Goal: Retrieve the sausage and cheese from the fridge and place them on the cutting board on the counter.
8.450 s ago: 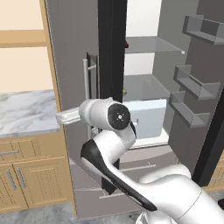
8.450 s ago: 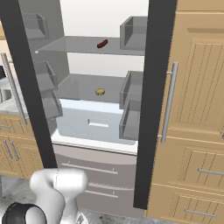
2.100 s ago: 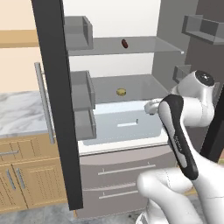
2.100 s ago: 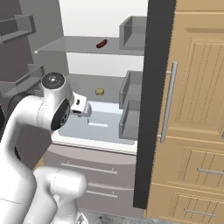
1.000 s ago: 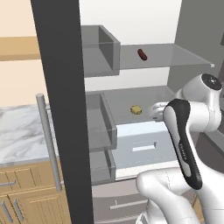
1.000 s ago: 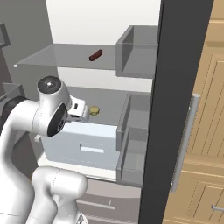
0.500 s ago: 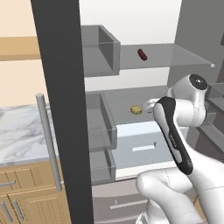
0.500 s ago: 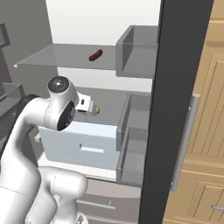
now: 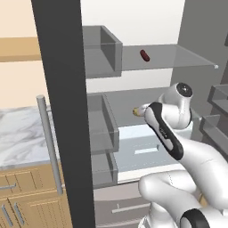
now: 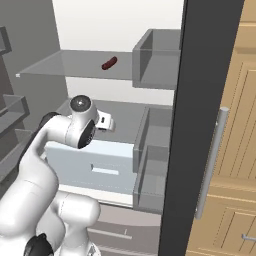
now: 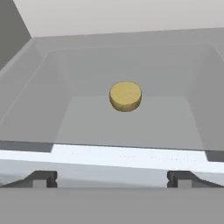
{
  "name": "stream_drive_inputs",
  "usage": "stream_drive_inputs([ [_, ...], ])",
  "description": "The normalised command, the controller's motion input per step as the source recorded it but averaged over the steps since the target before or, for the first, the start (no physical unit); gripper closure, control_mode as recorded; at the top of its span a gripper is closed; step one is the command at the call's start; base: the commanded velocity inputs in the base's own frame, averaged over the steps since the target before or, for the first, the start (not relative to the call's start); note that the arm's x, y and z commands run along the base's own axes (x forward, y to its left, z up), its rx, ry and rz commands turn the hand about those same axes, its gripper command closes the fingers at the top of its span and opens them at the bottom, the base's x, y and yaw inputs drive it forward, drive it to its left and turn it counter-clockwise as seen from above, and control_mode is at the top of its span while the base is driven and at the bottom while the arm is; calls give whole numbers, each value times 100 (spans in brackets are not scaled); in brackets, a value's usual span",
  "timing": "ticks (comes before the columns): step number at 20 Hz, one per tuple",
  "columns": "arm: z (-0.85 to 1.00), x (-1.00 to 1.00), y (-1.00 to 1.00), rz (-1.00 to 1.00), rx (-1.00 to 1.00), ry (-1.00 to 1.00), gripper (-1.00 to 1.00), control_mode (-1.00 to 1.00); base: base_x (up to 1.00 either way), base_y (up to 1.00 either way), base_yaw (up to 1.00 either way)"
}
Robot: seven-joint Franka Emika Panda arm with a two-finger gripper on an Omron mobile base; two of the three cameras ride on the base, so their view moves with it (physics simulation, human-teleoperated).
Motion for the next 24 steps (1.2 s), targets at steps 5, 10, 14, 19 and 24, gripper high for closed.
stream_drive_inputs([
  [5, -9, 44, 0, 0, 0, 0, -100, -100, 0, 0, 0],
  [10, 0, 41, 0, 0, 0, 2, -100, -100, 0, 0, 0],
  [14, -12, 40, 0, 0, 0, 3, -100, -100, 0, 0, 0],
  [19, -27, 32, 0, 0, 0, 0, -100, -100, 0, 0, 0],
  [24, -23, 28, 0, 0, 0, 0, -100, -100, 0, 0, 0],
])
